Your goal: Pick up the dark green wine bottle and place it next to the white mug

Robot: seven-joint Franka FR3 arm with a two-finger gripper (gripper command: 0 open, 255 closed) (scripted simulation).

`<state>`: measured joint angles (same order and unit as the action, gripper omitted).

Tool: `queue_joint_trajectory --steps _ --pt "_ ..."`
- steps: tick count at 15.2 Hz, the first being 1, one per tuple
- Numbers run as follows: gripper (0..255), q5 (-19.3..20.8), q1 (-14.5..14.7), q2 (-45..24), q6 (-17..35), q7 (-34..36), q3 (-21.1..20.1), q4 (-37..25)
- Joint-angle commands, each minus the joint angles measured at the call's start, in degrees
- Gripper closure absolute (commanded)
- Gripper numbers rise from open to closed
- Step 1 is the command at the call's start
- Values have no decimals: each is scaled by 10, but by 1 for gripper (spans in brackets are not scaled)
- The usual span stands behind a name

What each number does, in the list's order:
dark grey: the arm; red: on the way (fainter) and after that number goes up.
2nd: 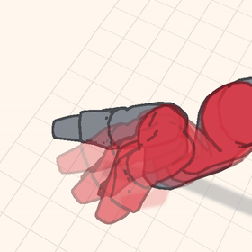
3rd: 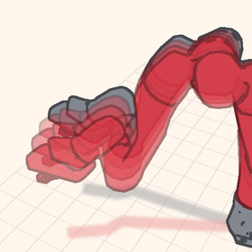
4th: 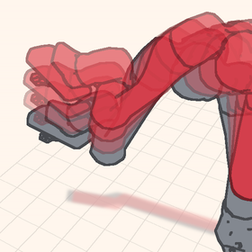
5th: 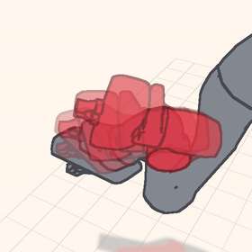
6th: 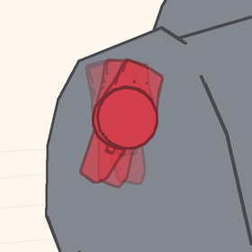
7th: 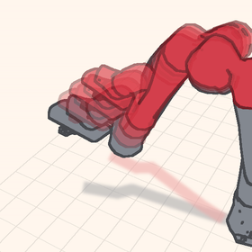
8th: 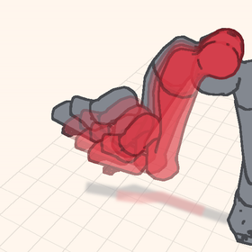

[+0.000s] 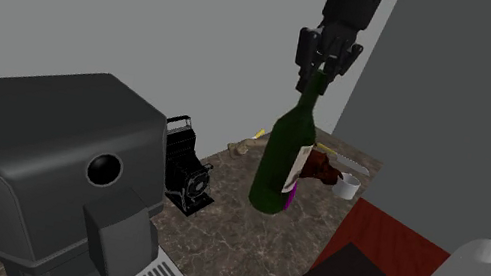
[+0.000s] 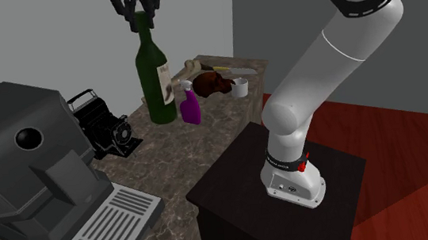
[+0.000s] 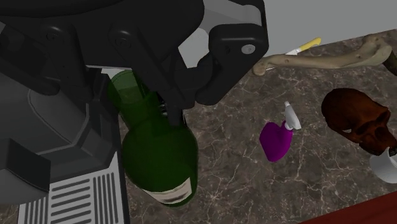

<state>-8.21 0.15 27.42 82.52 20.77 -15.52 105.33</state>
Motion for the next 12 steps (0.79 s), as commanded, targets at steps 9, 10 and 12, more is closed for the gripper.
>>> queue_joint_trajectory --steps 9,10,12 --pt "255 8 -4 -43 -76 9 -1 -119" --pt "255 9 -5 -49 -84 11 -2 -132" --pt "255 11 -6 -60 -101 13 -3 -160"
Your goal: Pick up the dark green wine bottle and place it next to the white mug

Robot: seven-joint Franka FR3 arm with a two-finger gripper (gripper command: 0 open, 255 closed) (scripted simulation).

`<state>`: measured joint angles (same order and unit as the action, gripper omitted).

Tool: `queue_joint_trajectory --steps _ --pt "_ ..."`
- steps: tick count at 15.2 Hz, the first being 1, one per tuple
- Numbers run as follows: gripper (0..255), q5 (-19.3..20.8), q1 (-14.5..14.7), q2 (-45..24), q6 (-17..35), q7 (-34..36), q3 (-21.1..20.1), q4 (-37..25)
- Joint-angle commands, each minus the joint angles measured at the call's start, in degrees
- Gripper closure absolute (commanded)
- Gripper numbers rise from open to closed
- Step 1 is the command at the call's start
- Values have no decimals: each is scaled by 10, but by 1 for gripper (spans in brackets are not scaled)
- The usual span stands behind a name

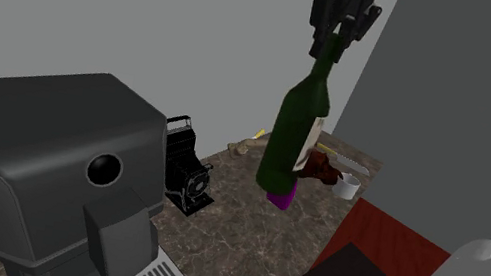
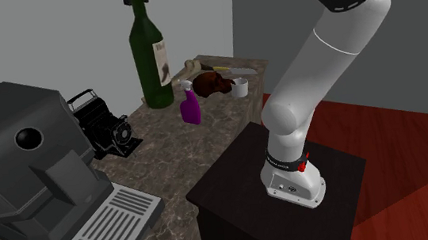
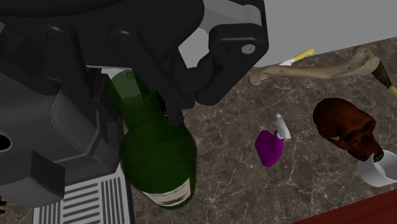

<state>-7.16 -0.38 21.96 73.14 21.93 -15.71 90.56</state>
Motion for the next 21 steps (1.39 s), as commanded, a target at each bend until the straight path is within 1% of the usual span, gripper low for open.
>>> queue_joint_trajectory --steps 1,11,16,21 --pt "255 2 -1 -11 -16 3 -2 -27" --pt "255 17 -2 -86 -109 24 -16 -194" --pt "255 14 -21 -13 -59 -64 47 -66" --pt "255 27 -35 33 -16 -140 102 27"
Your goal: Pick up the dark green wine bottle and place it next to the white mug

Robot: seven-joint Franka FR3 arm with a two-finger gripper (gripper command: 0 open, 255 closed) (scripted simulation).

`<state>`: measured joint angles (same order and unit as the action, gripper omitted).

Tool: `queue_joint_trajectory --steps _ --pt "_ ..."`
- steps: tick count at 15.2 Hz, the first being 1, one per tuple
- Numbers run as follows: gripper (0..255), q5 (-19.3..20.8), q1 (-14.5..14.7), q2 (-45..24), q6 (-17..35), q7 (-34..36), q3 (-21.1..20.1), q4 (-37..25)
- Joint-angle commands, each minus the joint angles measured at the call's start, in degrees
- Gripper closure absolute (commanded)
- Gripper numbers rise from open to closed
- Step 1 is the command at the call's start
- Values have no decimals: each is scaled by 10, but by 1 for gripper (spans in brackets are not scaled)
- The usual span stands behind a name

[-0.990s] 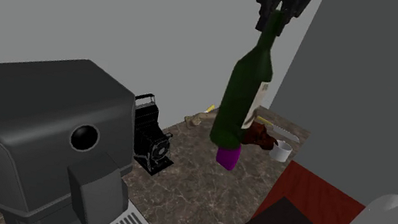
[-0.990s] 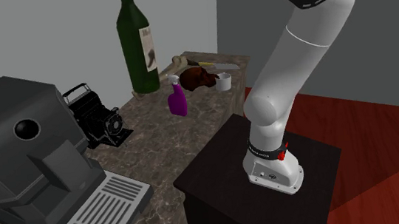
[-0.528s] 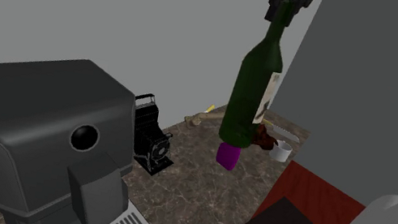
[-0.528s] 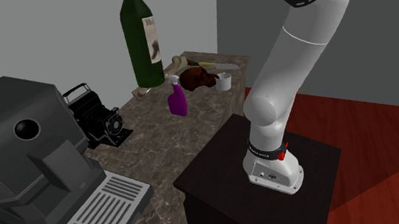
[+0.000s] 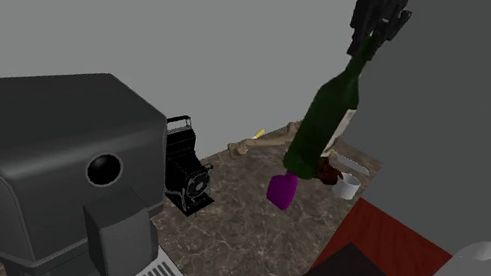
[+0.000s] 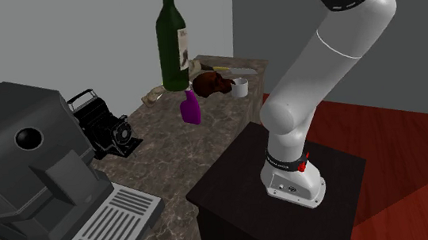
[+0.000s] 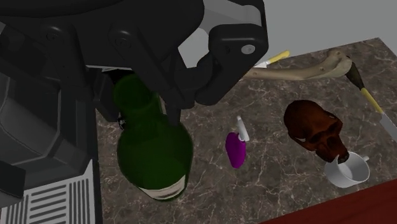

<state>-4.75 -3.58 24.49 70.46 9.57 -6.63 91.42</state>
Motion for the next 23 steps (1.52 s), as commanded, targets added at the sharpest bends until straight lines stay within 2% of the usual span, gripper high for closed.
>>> queue_joint_trajectory --steps 1,12,23 --pt "255 7 -6 14 19 -31 22 35" --pt "255 53 -40 44 109 -180 133 159" --pt "255 87 -75 -7 202 -322 247 200"
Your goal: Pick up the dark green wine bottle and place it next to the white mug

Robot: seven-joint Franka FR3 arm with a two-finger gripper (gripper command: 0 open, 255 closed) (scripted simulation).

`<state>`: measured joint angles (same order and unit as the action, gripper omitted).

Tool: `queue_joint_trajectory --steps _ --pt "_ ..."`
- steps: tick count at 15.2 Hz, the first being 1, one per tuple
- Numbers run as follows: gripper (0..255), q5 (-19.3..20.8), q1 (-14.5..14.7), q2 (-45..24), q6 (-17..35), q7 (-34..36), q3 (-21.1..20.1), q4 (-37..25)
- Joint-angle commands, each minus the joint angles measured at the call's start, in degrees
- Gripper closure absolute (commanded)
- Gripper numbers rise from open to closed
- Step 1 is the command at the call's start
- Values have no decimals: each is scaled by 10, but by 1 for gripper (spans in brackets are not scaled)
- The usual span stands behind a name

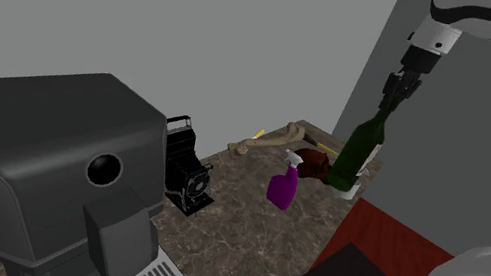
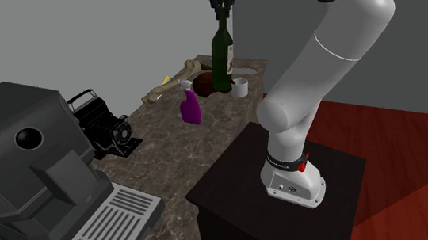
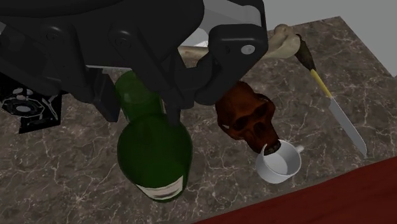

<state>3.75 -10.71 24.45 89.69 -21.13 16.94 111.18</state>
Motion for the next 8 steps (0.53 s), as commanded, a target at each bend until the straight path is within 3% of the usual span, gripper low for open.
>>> queue_joint_trajectory --steps 1,8 --pt "255 3 -6 -15 18 -28 22 2" --pt "255 -6 -24 -95 74 -124 97 -19"
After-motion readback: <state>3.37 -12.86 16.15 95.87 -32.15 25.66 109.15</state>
